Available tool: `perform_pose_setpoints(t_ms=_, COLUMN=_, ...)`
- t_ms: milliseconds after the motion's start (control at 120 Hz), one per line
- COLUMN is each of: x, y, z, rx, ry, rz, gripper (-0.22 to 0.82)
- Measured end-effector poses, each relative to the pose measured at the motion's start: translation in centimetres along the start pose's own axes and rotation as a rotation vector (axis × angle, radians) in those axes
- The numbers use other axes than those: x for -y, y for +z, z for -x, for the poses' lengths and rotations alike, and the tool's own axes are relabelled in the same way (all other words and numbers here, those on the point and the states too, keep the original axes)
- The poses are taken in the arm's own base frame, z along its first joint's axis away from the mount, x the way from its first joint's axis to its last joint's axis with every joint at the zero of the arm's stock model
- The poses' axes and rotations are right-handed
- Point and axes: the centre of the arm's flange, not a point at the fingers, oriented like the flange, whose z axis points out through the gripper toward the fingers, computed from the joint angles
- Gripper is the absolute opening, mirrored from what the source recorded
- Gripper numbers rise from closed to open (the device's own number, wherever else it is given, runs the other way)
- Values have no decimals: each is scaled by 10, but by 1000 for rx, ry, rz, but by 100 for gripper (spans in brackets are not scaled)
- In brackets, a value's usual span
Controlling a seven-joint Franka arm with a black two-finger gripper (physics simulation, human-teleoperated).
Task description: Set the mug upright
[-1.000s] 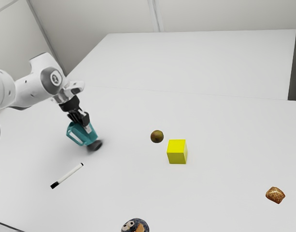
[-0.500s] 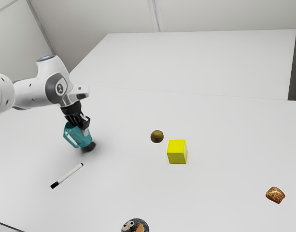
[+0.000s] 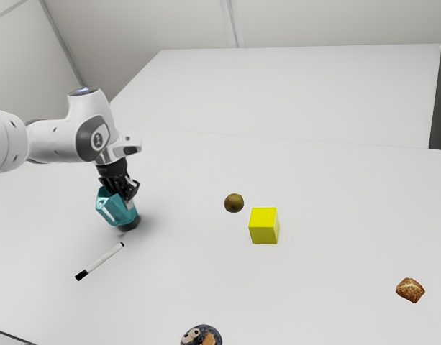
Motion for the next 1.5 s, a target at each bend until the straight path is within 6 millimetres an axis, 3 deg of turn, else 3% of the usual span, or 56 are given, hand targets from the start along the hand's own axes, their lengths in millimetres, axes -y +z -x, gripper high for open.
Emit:
perform_pose_setpoints(t_ms=458, x=-5, y=22, z=-4, rx=48, ry=-33, rz=-26, gripper=-18)
perform_pose_setpoints(t_ms=700, x=-7, y=19, z=-8, rx=46, ry=-26, rz=-35, gripper=30)
perform_pose_setpoints(t_ms=833, x=-13, y=9, z=-14, rx=26, ry=-13, rz=-42, gripper=44)
perform_pose_setpoints(t_ms=992, x=-13, y=1, z=-15, rx=11, ry=-15, rz=-35, gripper=53)
perform_pose_setpoints(t_ms=1267, x=-6, y=-35, z=-13, rx=-40, ry=-26, rz=-27, gripper=58)
perform_pose_setpoints(t_ms=1367, x=-1, y=-56, z=-12, rx=-63, ry=-32, rz=-26, gripper=59)
perform_pose_setpoints(t_ms=1500, x=5, y=-98, z=-17, rx=-103, ry=-33, rz=-40, gripper=60)
